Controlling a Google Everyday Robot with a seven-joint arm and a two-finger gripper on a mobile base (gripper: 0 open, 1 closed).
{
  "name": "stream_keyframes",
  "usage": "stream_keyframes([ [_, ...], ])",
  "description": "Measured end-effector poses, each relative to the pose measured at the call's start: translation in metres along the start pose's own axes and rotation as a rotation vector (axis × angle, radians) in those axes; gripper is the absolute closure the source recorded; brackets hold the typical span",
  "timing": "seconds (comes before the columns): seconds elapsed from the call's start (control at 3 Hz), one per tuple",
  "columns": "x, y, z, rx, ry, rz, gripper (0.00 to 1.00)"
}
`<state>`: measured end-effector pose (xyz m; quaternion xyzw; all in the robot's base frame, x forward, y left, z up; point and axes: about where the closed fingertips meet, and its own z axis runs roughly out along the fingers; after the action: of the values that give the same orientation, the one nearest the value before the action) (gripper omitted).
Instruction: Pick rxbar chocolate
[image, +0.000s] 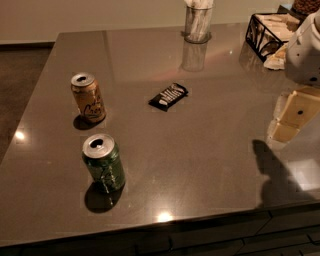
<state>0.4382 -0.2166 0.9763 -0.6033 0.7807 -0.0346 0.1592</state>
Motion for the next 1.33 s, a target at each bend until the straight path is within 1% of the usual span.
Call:
stream_keyframes([
  [0.33, 0.000, 0.000, 0.000, 0.000, 0.000, 0.000, 0.00],
  [0.67, -0.010, -0.005, 0.000, 0.000, -0.009, -0.023, 0.00],
  [1.0, -0.037, -0.022, 0.010, 0.002, -0.036, -0.083, 0.00],
  [1.33, -0.073, -0.049, 0.032, -0.013, -0.087, -0.165, 0.00],
])
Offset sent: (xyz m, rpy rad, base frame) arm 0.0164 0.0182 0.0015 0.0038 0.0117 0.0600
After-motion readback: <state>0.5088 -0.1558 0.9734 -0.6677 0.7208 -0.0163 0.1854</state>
